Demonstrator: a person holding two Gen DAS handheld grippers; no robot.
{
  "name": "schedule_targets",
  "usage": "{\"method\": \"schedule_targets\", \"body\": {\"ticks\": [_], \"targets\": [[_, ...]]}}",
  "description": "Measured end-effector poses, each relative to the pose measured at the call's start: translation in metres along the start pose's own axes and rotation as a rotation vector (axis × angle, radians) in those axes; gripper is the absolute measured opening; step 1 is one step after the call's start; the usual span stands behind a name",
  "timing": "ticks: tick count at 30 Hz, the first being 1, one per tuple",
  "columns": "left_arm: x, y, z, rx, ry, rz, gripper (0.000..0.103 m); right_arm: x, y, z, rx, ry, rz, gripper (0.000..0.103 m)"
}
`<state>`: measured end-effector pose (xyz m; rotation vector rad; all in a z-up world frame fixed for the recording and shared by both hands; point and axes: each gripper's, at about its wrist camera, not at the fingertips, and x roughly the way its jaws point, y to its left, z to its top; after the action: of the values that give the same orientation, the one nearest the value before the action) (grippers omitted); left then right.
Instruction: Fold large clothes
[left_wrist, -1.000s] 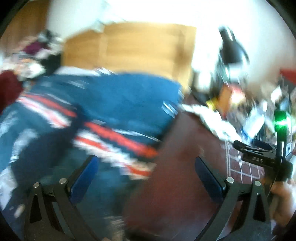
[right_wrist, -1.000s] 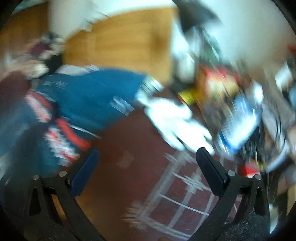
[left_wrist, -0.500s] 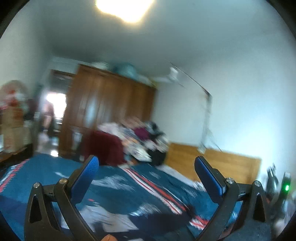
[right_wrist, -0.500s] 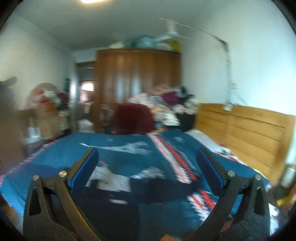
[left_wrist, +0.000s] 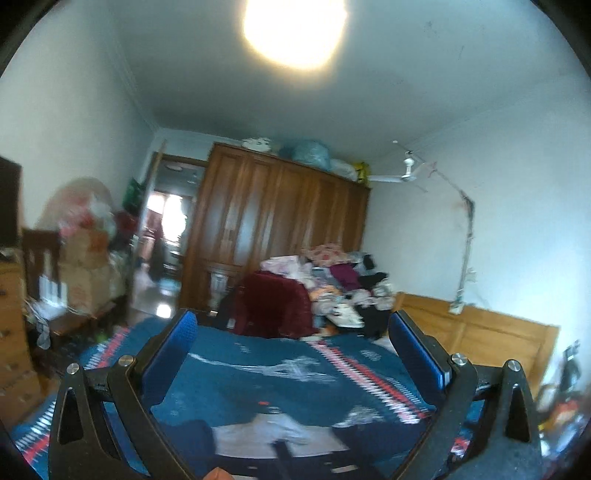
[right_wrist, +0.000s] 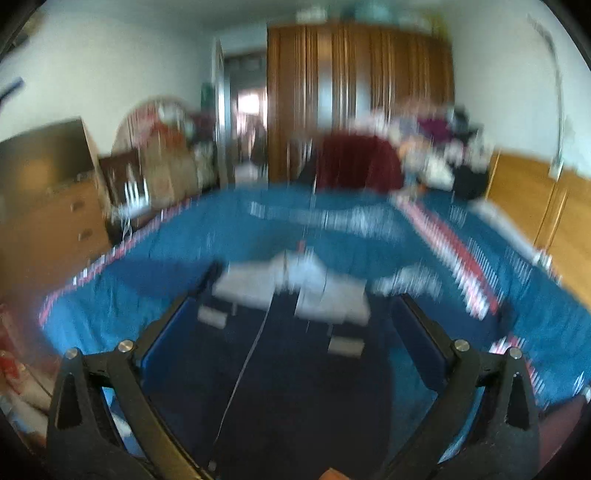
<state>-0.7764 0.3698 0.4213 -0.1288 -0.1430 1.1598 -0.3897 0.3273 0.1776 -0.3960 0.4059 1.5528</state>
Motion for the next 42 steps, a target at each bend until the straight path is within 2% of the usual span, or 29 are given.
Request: {"method": "schedule_targets", "body": {"ticks": [5, 8, 11, 14, 18, 21, 26, 31, 34, 36, 38, 40, 42], "targets": [[0.005, 0.034, -0.018, 0.056, 0.022, 0.143, 0.103, 0.053, -0.009, -0.055, 0.06, 0.218, -0.02, 0.103], [0.035, 0.05, -0.054, 0.049, 0.101, 0.146, 0.103, 0.094, -0.02, -0.078, 0.095, 0.341, -0.091, 0.103], [0.09, 0.067, -0.119, 0.03, 0.27, 0.165, 0.103, 0.136, -0.037, -0.098, 0.143, 0.445, -0.146, 0.103], [0.151, 0.065, -0.198, 0.073, 0.438, 0.214, 0.103, 0.164, -0.046, -0.116, 0.163, 0.502, -0.178, 0.103], [0.205, 0.059, -0.299, 0.075, 0.623, 0.223, 0.103, 0.19, -0.059, -0.132, 0.182, 0.54, -0.21, 0.103], [0.226, 0.053, -0.37, 0.033, 0.737, 0.226, 0.103, 0.21, -0.068, -0.158, 0.198, 0.631, -0.208, 0.103], [0.256, 0.042, -0.465, 0.02, 0.901, 0.266, 0.103, 0.202, -0.071, -0.165, 0.193, 0.594, -0.156, 0.103], [0.279, 0.032, -0.525, 0.01, 0.995, 0.3, 0.103, 0.189, -0.07, -0.173, 0.152, 0.529, -0.097, 0.103], [0.293, 0.031, -0.56, 0.044, 1.065, 0.35, 0.103, 0.186, -0.079, -0.171, 0.128, 0.559, -0.024, 0.103], [0.294, 0.026, -0.569, 0.085, 1.047, 0.362, 0.103, 0.182, -0.097, -0.158, 0.153, 0.571, 0.007, 0.103], [0.293, 0.025, -0.57, 0.075, 1.05, 0.358, 0.103, 0.165, -0.138, -0.137, 0.2, 0.494, -0.008, 0.103], [0.291, 0.026, -0.571, 0.053, 1.049, 0.346, 0.103, 0.153, -0.189, -0.118, 0.238, 0.425, -0.083, 0.103], [0.288, 0.025, -0.569, 0.051, 1.043, 0.345, 0.103, 0.144, -0.259, -0.1, 0.298, 0.368, -0.196, 0.103]]}}
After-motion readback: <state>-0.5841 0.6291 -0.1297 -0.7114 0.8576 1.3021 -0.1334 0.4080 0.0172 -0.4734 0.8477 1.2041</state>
